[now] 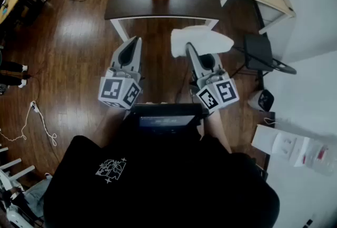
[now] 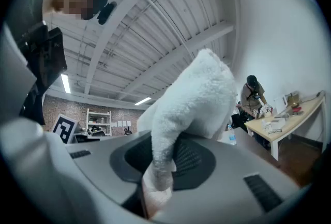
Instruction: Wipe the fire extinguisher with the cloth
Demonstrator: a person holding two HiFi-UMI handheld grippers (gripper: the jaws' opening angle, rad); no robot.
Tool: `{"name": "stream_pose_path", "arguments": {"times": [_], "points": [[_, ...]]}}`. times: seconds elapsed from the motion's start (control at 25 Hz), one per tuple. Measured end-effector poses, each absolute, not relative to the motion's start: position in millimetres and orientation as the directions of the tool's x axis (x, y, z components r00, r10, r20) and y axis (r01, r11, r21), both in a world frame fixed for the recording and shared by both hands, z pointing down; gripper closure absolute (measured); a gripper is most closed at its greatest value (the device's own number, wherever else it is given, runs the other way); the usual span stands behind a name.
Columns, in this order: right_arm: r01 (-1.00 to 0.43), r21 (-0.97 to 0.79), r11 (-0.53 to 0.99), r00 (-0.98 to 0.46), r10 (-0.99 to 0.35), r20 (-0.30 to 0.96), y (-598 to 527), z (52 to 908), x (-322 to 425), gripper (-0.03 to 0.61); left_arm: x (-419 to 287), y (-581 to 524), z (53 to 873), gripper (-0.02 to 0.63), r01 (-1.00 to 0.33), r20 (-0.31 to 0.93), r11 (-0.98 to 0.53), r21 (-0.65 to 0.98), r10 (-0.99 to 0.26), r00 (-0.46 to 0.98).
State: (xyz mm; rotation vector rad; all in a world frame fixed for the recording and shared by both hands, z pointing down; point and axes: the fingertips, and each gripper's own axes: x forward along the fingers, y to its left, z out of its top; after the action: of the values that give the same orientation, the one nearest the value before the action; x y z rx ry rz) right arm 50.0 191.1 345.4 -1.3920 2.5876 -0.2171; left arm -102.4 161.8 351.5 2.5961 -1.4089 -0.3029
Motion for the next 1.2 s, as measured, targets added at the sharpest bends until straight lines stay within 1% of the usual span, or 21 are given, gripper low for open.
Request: {"name": "stream_pose_path", "arguments": {"times": [0.44, 0.64, 0.96, 1.2], "points": [[-0.792, -0.233, 0.564, -0.560, -0.824, -0.087, 163.9, 360.6, 75.4, 0.472, -70.0, 140.2, 366.4, 0.614, -0.807, -0.068, -0.534, 0.253, -0.842, 0.536], [-0.792, -0.236, 0.563, -0.562, -0.824, -0.079, 135.8, 363.5, 83.5, 0.472, -62.3, 112.0, 367.9, 0.614, -0.809, -0.055, -0.531, 0.254, -0.842, 0.536], [-0.813, -0.235, 0.532, -0.527, -0.845, -0.089, 55.3, 366.4, 93.0, 0.472, -49.5, 27.9, 371.3, 0.614, -0.789, -0.061, -0.558, 0.258, -0.824, 0.563], [-0.818, -0.240, 0.523, -0.519, -0.850, -0.085, -31.0, 359.4, 83.1, 0.472, -57.6, -63.5, 366.3, 0.614, -0.779, -0.056, -0.575, 0.251, -0.812, 0.582]]}}
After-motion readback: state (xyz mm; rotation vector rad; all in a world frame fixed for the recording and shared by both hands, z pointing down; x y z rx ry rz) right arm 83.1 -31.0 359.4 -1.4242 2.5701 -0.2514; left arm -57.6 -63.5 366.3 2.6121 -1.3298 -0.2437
